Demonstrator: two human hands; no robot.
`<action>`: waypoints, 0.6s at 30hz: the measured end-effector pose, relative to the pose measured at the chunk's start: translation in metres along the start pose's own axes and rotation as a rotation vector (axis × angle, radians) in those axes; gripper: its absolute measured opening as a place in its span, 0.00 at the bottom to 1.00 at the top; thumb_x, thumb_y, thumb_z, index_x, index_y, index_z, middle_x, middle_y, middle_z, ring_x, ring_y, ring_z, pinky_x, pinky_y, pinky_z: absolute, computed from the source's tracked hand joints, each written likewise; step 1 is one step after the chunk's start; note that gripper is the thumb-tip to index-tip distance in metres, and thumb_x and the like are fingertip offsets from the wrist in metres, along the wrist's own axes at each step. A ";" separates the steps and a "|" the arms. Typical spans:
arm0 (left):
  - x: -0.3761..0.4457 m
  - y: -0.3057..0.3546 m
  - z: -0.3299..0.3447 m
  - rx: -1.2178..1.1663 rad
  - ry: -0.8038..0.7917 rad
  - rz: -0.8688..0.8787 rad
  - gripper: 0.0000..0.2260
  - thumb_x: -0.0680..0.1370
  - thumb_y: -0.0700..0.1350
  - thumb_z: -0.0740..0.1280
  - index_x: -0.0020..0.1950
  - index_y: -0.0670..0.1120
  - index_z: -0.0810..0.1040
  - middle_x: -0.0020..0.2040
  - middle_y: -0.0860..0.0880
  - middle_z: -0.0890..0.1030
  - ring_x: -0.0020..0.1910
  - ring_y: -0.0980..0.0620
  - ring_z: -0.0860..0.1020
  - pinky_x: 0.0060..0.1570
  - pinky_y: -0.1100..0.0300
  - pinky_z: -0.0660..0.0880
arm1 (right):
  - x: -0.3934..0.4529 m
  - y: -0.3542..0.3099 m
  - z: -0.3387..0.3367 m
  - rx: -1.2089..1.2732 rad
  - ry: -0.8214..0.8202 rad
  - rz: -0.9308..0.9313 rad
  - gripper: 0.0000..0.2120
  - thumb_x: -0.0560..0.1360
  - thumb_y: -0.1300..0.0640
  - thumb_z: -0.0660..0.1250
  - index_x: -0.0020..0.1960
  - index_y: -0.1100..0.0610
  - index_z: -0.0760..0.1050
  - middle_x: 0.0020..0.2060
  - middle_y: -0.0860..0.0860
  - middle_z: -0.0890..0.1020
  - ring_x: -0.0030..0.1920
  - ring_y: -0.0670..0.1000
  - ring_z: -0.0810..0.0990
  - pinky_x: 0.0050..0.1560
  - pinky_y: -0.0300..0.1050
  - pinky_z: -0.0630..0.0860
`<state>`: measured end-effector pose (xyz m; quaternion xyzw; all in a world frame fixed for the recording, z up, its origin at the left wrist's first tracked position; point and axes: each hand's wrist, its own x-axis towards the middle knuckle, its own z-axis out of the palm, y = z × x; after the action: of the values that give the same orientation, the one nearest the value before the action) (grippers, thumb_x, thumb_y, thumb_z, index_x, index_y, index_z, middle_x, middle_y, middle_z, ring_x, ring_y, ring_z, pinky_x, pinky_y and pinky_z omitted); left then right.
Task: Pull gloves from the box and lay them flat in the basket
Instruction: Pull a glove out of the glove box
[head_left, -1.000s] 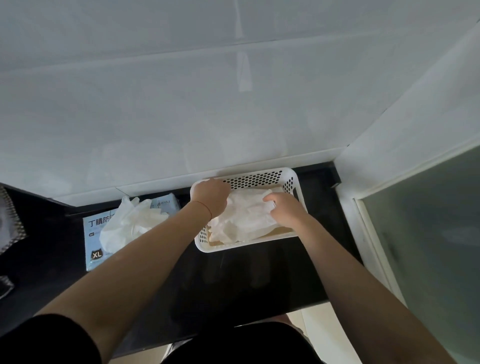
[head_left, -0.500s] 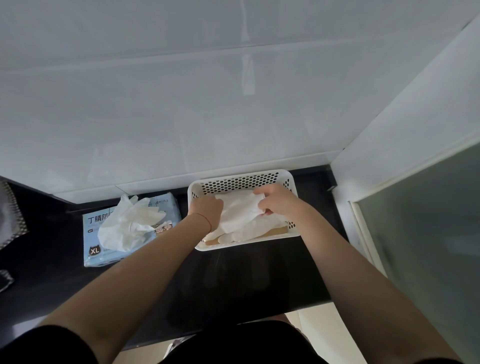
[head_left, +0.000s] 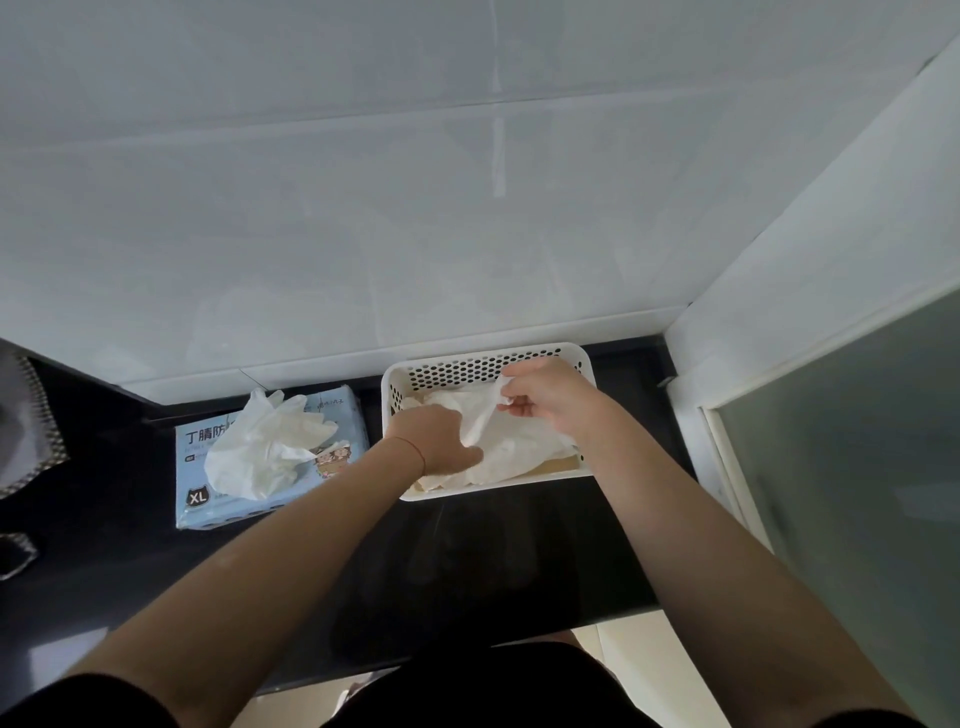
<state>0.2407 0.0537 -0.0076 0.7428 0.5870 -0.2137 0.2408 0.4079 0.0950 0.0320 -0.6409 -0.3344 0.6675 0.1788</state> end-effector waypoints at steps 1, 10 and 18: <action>-0.002 0.004 0.004 0.002 -0.007 -0.003 0.23 0.75 0.66 0.61 0.50 0.46 0.75 0.41 0.51 0.76 0.39 0.51 0.75 0.39 0.57 0.70 | 0.000 0.000 0.001 -0.006 -0.001 -0.005 0.22 0.76 0.74 0.63 0.69 0.67 0.71 0.45 0.59 0.78 0.39 0.53 0.82 0.39 0.40 0.78; 0.001 0.014 0.022 -0.140 0.017 0.040 0.14 0.78 0.54 0.59 0.48 0.45 0.78 0.48 0.47 0.80 0.45 0.48 0.77 0.46 0.56 0.75 | 0.006 0.009 -0.017 -0.696 0.119 -0.121 0.27 0.76 0.72 0.58 0.73 0.58 0.69 0.68 0.56 0.74 0.53 0.53 0.82 0.51 0.43 0.78; 0.012 0.003 0.025 -0.096 0.078 -0.182 0.16 0.82 0.49 0.53 0.49 0.43 0.78 0.46 0.46 0.77 0.44 0.48 0.76 0.42 0.57 0.70 | 0.022 0.049 -0.026 -1.281 0.206 -0.250 0.14 0.78 0.67 0.60 0.62 0.60 0.73 0.61 0.56 0.75 0.49 0.54 0.80 0.47 0.45 0.76</action>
<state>0.2452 0.0470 -0.0341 0.6818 0.6704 -0.1773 0.2330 0.4399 0.0803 -0.0160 -0.6373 -0.7185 0.2461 -0.1306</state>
